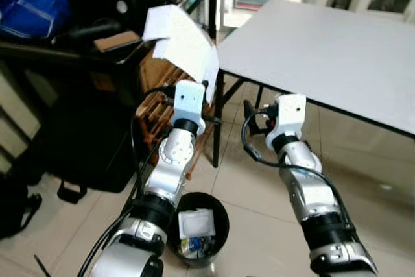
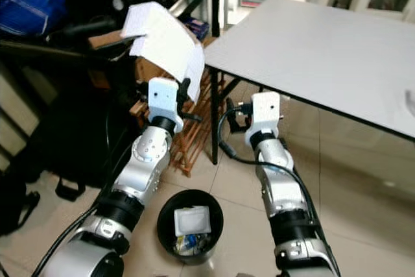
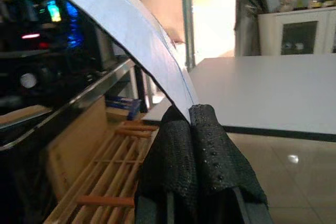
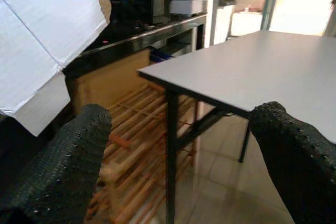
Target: Picking trash to rubbish bin
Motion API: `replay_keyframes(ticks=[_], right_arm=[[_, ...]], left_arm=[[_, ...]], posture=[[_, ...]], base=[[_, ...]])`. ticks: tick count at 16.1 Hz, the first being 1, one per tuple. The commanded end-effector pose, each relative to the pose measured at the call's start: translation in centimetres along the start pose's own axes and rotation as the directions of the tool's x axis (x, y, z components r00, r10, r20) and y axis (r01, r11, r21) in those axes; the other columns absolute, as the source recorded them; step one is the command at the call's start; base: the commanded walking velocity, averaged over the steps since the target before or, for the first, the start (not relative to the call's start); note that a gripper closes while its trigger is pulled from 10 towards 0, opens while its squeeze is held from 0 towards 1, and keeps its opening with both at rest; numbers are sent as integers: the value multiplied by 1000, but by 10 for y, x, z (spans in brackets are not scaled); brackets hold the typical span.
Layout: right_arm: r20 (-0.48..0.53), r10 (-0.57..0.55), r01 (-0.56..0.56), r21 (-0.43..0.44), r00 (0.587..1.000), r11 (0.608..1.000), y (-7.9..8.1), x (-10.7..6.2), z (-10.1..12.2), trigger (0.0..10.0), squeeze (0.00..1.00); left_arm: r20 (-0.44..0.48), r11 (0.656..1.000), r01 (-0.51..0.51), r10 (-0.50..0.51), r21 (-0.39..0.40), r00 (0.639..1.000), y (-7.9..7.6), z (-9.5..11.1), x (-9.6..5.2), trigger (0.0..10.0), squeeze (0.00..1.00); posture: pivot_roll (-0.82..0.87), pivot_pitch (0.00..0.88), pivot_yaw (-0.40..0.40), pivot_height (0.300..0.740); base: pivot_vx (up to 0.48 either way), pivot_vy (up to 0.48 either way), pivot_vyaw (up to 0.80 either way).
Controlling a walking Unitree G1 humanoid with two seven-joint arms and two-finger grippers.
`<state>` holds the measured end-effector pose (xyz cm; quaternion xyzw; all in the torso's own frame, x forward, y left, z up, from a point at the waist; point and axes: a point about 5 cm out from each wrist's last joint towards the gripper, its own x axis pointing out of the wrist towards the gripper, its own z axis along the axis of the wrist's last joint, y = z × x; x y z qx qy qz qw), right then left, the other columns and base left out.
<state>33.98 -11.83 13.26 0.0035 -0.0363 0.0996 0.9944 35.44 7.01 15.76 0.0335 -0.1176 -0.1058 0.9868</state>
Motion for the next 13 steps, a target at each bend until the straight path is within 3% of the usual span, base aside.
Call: replay_keyframes(ticks=[1, 4, 13], right_arm=[[-12, 5, -5, 14, 1000, 1000, 2, 0, -2, 10000, 0], [-14, 27, -27, -13, 1000, 1000, 4, -1, -2, 10000, 0], [-28, 30, -30, -17, 999, 999, 4, -2, -5, 10000, 0]], left_arm=[[5, 1000, -3, 3, 7, 1000, 2, 1, 0, 10000, 0], [6, 1000, 1, -1, 7, 1000, 0, 1, -1, 10000, 0], [-22, 1000, 18, -18, 5, 1000, 0, -3, -1, 10000, 0]], posture=[[-62, 41, 28, 740], [-64, 41, 29, 740], [-62, 53, 25, 740]], base=[[0, 0, 0], [0, 0, 0], [0, 0, 749]])
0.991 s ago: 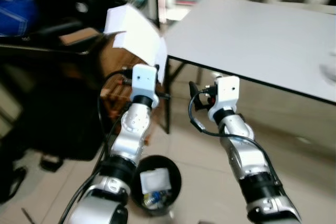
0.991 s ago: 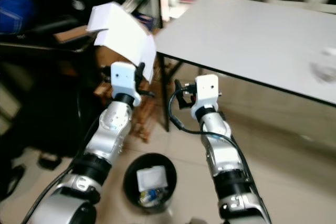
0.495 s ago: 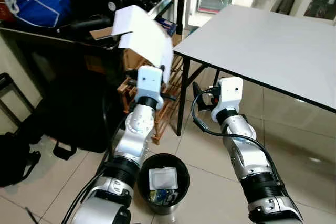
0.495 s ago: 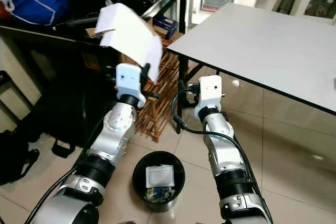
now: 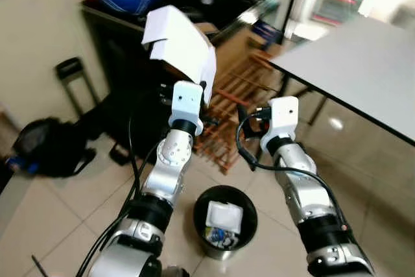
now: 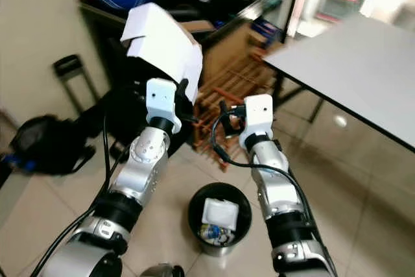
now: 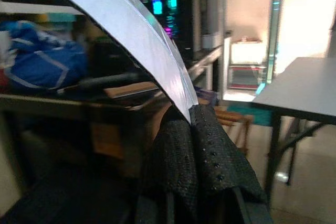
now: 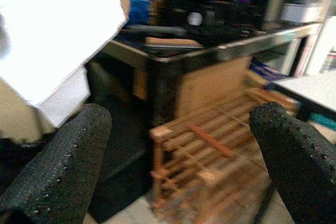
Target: Picking trash to rubbish bin
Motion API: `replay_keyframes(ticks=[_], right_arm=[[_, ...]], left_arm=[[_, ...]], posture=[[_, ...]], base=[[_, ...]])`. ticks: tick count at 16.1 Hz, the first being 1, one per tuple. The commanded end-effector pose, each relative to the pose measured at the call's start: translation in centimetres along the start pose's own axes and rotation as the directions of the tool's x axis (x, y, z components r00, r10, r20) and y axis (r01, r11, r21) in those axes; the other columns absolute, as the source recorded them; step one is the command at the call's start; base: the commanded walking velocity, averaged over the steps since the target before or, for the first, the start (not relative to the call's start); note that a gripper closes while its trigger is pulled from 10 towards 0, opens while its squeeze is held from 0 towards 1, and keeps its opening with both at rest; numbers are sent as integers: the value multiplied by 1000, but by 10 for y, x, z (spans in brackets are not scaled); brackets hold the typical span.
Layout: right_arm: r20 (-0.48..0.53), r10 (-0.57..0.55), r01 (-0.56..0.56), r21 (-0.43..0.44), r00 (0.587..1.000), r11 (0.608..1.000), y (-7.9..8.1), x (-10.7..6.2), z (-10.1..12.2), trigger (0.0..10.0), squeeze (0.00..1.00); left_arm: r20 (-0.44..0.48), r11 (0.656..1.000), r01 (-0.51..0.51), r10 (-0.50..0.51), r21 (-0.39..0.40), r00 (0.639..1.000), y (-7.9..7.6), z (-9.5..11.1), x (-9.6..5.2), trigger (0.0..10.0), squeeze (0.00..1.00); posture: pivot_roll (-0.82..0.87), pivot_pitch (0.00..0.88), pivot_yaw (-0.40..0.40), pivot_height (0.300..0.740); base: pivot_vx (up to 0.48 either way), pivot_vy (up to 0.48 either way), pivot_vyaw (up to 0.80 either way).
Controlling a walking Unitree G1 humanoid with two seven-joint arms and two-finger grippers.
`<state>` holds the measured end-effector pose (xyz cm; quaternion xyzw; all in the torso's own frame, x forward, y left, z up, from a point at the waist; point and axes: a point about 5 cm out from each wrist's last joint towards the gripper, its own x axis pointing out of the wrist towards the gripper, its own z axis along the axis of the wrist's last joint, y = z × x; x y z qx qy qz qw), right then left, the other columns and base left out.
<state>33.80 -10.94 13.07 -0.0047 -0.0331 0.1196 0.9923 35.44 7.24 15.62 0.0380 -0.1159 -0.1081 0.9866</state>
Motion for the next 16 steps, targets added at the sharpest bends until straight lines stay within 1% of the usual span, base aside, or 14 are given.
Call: replay_keyframes(ticks=[1, 2, 3, 4, 5, 7, 9, 10, 11, 12, 13, 14, 15, 16], right_arm=[[-42, -21, 21, -4, 999, 1000, -7, -2, -7, 10000, 0], [-65, -24, 23, -17, 998, 1000, -8, -3, -11, 10000, 0], [-85, -33, 31, -23, 996, 999, -12, -5, -16, 10000, 0], [-90, -36, 34, -25, 995, 999, -14, -6, -17, 10000, 0], [-116, -49, 45, -38, 992, 998, -18, -8, -23, 10000, 0], [-166, -70, 62, -56, 984, 997, -23, -12, -33, 10000, 0], [-247, -96, 76, -90, 964, 993, -30, -18, -49, 10000, 0], [-268, -98, 76, -90, 958, 993, -32, -20, -54, 10000, 0], [-274, -96, 75, -88, 957, 993, -32, -21, -56, 10000, 0], [-326, -95, 66, -101, 941, 993, -33, -26, -66, 10000, 0], [-395, -89, 49, -110, 914, 993, -34, -33, -81, 10000, 0], [-429, -80, 36, -111, 900, 993, -34, -37, -88, 10000, 0], [-493, -73, 10, -129, 867, 992, -35, -46, -102, 10000, 0], [-563, -96, 15, -146, 821, 989, -40, -57, -115, 10000, 0]], left_arm=[[-27, 1000, 30, -30, -5, 999, -4, -4, -1, 10000, 0], [-41, 998, 61, -61, -17, 997, -7, -7, -2, 10000, 0], [-84, 994, 107, -109, -32, 990, -9, -17, -6, 10000, 0], [-99, 993, 115, -118, -35, 988, -9, -21, -8, 10000, 0], [-147, 991, 126, -132, -49, 980, -5, -31, -12, 10000, 0], [-202, 991, 117, -128, -67, 971, 2, -43, -16, 10000, 0], [-269, 991, 117, -130, -64, 954, 10, -58, -23, 10000, 0], [-302, 991, 111, -130, -78, 944, 13, -64, -27, 10000, 0], [-313, 990, 110, -132, -85, 941, 14, -67, -28, 10000, 0], [-354, 989, 113, -139, -92, 925, 15, -75, -33, 10000, 0], [-405, 986, 137, -162, -90, 900, 11, -86, -40, 10000, 0], [-426, 984, 154, -178, -91, 887, 9, -90, -43, 10000, 0], [-464, 978, 183, -207, -97, 861, 3, -99, -50, 10000, 0], [-519, 973, 211, -228, -94, 823, -3, -110, -61, 10000, 0]], posture=[[-62, 53, 25, 740], [-62, 54, 26, 740], [-61, 56, 26, 740], [-61, 56, 26, 740], [-65, 58, 27, 740], [-61, 60, 26, 740], [-62, 63, 24, 740], [-62, 64, 23, 740], [-62, 64, 23, 740], [-61, 68, 20, 740], [-59, 69, 19, 740], [-60, 73, 18, 740], [-59, 73, 17, 740], [-66, 78, 17, 740]], base=[[0, 0, 0], [0, 0, 0], [0, 0, 0], [0, 0, 0], [0, 0, 0], [0, 0, 0], [0, 0, 0], [0, 0, 0], [0, 0, 0], [0, 0, 0], [0, 0, 0], [0, 0, 0], [0, 0, 0], [0, 0, 0]])
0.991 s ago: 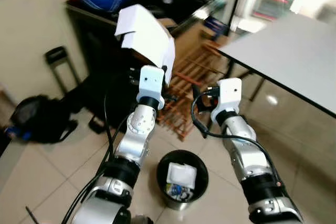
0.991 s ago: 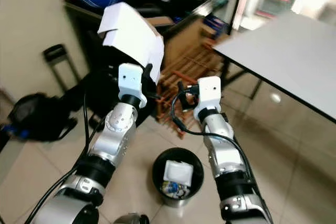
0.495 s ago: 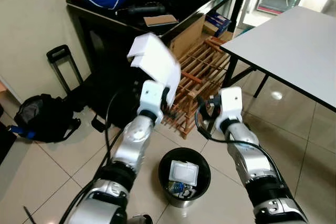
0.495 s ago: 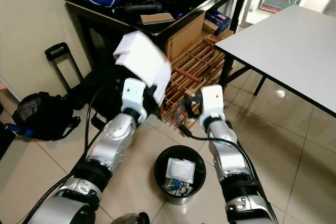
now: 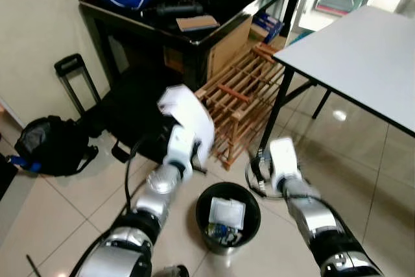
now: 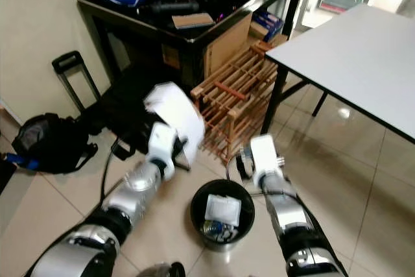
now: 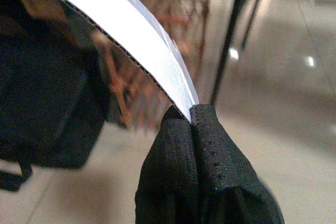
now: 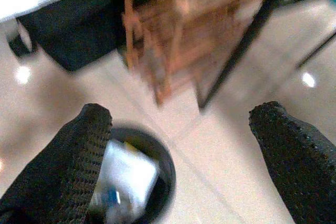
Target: Picking trash to rubbish bin
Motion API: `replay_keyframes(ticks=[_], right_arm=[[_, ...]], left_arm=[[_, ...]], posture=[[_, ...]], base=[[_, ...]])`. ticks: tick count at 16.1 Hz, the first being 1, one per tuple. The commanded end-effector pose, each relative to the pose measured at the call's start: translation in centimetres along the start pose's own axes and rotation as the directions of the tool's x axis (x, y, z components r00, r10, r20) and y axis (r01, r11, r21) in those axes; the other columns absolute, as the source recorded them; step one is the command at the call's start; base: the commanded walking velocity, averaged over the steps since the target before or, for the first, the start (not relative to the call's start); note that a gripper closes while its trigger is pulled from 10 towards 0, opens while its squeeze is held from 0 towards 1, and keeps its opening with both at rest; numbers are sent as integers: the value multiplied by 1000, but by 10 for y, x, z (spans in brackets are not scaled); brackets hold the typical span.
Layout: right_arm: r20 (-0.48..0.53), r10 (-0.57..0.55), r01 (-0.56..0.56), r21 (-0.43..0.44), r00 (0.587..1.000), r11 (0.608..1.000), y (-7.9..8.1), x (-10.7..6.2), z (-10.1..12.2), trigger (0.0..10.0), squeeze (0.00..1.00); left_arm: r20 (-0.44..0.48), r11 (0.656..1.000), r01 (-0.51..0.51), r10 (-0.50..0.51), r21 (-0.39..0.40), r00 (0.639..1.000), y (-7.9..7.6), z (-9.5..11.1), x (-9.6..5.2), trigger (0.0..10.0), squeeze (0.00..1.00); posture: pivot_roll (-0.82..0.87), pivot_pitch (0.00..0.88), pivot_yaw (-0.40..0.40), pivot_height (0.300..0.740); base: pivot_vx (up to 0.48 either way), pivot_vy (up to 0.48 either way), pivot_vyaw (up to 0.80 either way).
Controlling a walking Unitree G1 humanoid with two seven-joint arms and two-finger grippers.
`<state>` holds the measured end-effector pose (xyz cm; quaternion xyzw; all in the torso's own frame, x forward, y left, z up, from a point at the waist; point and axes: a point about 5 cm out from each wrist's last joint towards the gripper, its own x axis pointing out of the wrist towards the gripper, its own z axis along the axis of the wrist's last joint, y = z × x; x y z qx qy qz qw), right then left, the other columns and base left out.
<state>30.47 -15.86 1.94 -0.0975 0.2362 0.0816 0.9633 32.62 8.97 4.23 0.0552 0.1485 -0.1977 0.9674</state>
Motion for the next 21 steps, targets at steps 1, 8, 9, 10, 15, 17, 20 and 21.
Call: replay_keyframes(ticks=[1, 8, 9, 10, 15, 17, 20, 21], right_arm=[[-87, -10, 9, -13, 996, 1000, -3, -4, -19, 10000, 0], [-25, 43, -43, 1, 999, 999, 6, -1, -7, 10000, 0], [-19, 43, -43, 0, 999, 999, 6, -1, -6, 10000, 0], [-8, 41, -41, -2, 999, 999, 6, -2, -4, 10000, 0], [29, 39, -39, 0, 999, 999, 7, -4, 2, 10000, 0], [37, 39, -39, 0, 999, 999, 7, -4, 5, 10000, 0], [55, 30, -30, 11, 998, 999, 7, -3, 10, 10000, 0], [67, 26, -28, 20, 997, 999, 7, -2, 12, 10000, 0]], left_arm=[[-101, 999, 45, -43, 19, 994, -9, -21, -4, 10000, 0], [-254, 988, 157, -151, 4, 956, -48, -46, -7, 10000, 0], [-254, 987, 163, -158, 1, 954, -50, -45, -6, 10000, 0], [-252, 985, 171, -167, -5, 953, -53, -44, -5, 10000, 0], [-228, 989, 141, -145, -35, 963, -55, -34, 0, 10000, 0], [-227, 990, 141, -144, -30, 963, -56, -34, 0, 10000, 0], [-228, 990, 137, -140, -27, 963, -53, -34, 0, 10000, 0], [-229, 990, 137, -139, -25, 964, -53, -34, 0, 10000, 0]], posture=[[-68, 80, 17, 740], [-99, 94, 19, 740], [-107, 99, 20, 740], [-112, 108, 20, 740], [-124, 122, 17, 740], [-118, 114, 19, 740], [-121, 100, 26, 740], [-121, 98, 27, 740]], base=[[0, 0, 0], [0, 0, 0], [0, 0, 0], [0, 0, 0], [51, 0, 0], [289, 0, 0], [290, 0, 0], [300, 0, 0]])
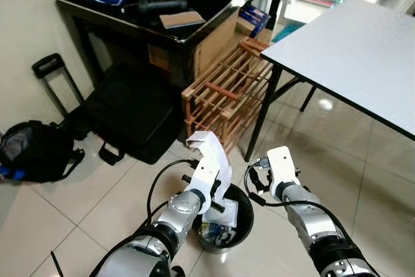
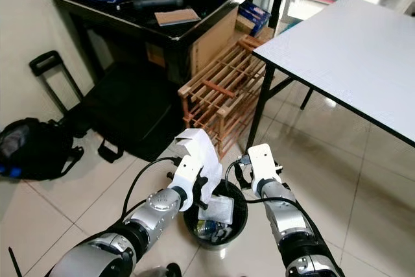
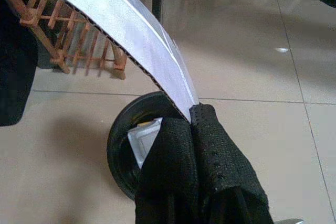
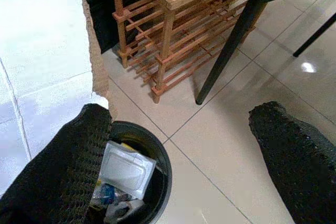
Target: Picking trash to rubbish bin
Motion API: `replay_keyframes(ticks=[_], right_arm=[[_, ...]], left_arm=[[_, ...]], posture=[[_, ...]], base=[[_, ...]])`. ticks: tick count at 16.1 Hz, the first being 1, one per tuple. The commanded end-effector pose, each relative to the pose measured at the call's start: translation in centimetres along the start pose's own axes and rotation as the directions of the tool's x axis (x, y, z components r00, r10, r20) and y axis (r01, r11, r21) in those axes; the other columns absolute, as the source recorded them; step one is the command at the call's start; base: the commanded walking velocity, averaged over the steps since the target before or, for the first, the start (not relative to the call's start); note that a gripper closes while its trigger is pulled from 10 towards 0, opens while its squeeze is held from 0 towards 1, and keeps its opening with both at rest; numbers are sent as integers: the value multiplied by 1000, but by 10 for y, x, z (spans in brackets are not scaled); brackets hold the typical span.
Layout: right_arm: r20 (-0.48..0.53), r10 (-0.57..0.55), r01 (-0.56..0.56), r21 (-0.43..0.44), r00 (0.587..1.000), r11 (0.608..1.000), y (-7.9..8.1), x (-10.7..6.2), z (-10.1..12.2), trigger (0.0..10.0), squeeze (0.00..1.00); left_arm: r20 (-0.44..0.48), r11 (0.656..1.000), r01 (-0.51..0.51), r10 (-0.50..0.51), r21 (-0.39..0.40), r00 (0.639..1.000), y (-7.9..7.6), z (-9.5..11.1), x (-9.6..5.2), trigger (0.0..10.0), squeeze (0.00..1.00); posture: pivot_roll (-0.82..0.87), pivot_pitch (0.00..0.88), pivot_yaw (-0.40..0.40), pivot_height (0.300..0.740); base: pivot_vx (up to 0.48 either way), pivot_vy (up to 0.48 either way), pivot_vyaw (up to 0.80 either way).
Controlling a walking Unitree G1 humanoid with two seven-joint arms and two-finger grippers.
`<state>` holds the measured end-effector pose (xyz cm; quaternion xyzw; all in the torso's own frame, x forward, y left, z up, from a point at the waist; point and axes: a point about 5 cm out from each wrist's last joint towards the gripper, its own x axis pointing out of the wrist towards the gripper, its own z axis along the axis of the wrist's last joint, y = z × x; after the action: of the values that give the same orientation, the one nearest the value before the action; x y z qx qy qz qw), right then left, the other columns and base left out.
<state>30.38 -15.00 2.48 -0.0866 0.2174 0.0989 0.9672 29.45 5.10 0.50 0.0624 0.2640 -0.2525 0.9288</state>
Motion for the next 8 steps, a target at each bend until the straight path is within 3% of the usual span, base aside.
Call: replay_keyframes(ticks=[1, 5, 8], right_arm=[[29, -8, 8, 15, 1000, 1000, -1, 0, 7, 10000, 0], [47, -3, 2, 20, 999, 1000, 0, 2, 11, 10000, 0], [63, 5, -6, 24, 998, 1000, 2, 2, 13, 10000, 0]], left_arm=[[0, 1000, 6, -6, 6, 1000, -2, 4, 2, 10000, 0], [16, 1000, 7, -7, 24, 1000, -1, 8, 2, 10000, 0], [16, 999, 4, -5, 53, 1000, 0, 8, 2, 10000, 0]], posture=[[-122, 96, 27, 740], [-115, 93, 29, 740], [-115, 99, 32, 740]], base=[[300, 0, 0], [294, 0, 0], [89, 0, 0]])
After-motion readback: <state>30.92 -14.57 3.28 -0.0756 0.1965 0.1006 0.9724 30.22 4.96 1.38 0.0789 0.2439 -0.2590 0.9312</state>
